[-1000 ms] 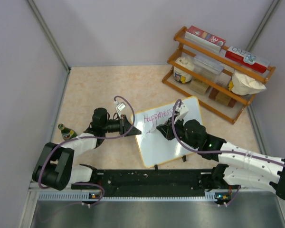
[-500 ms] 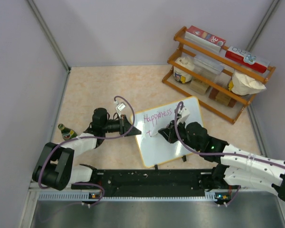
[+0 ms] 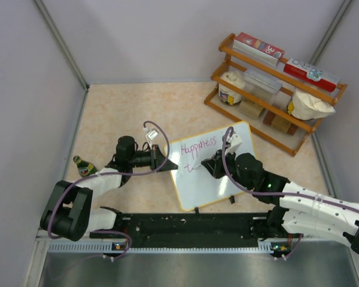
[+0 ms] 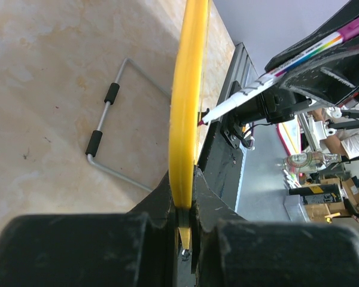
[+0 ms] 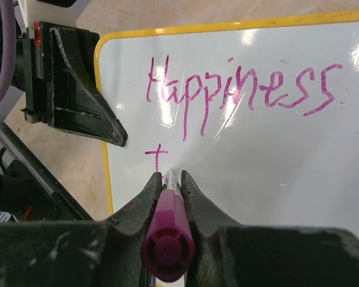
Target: Write a sentence on the whiteboard
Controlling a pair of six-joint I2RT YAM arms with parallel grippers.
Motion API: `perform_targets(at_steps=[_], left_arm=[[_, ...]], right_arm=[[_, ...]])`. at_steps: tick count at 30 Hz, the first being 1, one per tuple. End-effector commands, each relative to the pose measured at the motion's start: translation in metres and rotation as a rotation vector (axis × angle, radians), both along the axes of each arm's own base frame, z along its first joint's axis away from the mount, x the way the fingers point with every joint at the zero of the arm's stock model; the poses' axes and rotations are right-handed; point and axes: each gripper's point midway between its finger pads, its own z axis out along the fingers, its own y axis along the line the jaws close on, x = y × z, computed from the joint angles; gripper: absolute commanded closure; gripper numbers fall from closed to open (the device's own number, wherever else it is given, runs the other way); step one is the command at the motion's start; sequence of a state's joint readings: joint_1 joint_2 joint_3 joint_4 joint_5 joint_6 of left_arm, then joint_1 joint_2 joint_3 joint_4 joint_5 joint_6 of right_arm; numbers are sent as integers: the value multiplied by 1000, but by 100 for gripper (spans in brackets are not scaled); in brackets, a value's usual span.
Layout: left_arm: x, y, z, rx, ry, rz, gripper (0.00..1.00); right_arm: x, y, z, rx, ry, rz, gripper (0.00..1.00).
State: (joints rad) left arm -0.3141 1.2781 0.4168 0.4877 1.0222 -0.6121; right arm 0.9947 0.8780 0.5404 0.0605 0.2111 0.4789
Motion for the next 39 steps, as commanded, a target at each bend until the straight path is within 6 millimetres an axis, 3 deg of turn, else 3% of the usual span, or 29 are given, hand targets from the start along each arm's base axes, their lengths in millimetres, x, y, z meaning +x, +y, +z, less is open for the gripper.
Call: perform_targets(at_steps=[1, 5, 11, 26, 39], left_arm=[[-7, 4, -22, 62, 9, 8, 100], [-7, 4, -22, 65, 10, 10, 100], [-7, 4, -23, 65, 9, 10, 100], [-7, 4, -25, 68, 12, 11, 100], [-7, 4, -26, 65, 16, 11, 100]], right_arm=[[12, -6, 39, 35, -87, -55, 100], [17, -5, 63, 65, -131, -62, 100], [30, -4, 66, 66, -131, -67, 100], [36, -4, 38, 36, -74, -63, 100], [22, -11, 5, 6, 4, -49, 100]])
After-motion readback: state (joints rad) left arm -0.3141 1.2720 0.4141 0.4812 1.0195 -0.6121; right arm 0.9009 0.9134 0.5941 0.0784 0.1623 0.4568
